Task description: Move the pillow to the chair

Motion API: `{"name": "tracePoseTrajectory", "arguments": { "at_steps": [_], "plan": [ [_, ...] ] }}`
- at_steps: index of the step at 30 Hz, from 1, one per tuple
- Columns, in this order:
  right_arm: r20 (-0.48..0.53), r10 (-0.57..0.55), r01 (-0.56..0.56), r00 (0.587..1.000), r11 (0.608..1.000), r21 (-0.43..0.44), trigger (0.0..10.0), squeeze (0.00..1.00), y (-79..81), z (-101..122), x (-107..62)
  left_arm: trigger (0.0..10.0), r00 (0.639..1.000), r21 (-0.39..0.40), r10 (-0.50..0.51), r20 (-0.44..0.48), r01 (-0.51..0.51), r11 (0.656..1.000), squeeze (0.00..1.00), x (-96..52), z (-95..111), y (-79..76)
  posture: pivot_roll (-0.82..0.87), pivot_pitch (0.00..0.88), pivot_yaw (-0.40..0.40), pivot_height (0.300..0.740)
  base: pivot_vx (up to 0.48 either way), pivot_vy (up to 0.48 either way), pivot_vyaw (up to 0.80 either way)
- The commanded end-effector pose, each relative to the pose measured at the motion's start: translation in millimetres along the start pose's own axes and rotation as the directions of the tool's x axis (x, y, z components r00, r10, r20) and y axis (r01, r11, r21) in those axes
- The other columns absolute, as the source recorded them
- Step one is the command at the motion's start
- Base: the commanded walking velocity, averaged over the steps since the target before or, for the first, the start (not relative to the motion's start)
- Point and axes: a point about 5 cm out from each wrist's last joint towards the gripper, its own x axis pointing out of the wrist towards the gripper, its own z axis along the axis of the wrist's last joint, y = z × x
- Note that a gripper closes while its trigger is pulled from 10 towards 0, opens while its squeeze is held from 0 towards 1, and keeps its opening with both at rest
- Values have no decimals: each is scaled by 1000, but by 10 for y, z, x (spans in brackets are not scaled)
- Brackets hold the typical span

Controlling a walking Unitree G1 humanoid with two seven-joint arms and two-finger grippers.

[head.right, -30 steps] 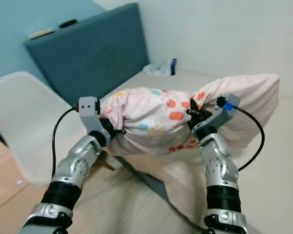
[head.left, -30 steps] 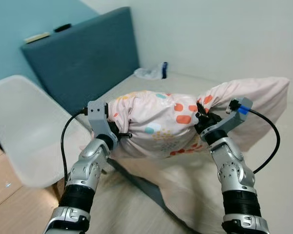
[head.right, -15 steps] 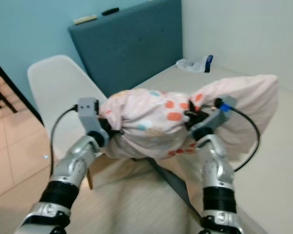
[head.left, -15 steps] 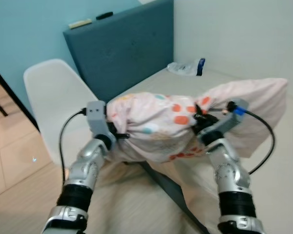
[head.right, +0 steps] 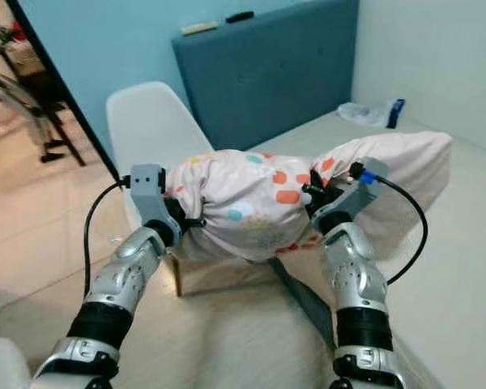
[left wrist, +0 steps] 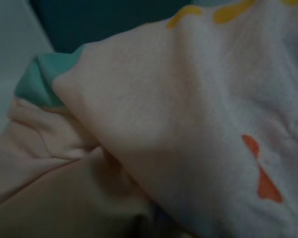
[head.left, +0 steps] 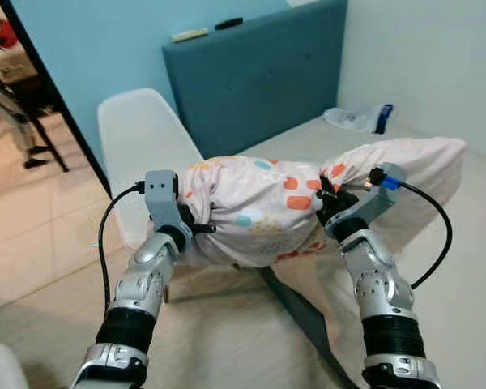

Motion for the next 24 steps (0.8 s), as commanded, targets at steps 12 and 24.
{"name": "tracePoseTrajectory", "arguments": {
  "at_steps": [12,24],
  "plan": [
    [19,117,-116,993,993,-31,10000,0,250,37,58,10000,999,1,-26,-21,26,1000,0,19,-27,-62,-109,50,101,728,0,0,794],
    [-52,68,-72,996,995,-70,10000,0,209,-65,79,10000,999,3,7,-35,-7,1000,0,19,-61,-30,-107,48,96,728,0,0,596]
  ]
}}
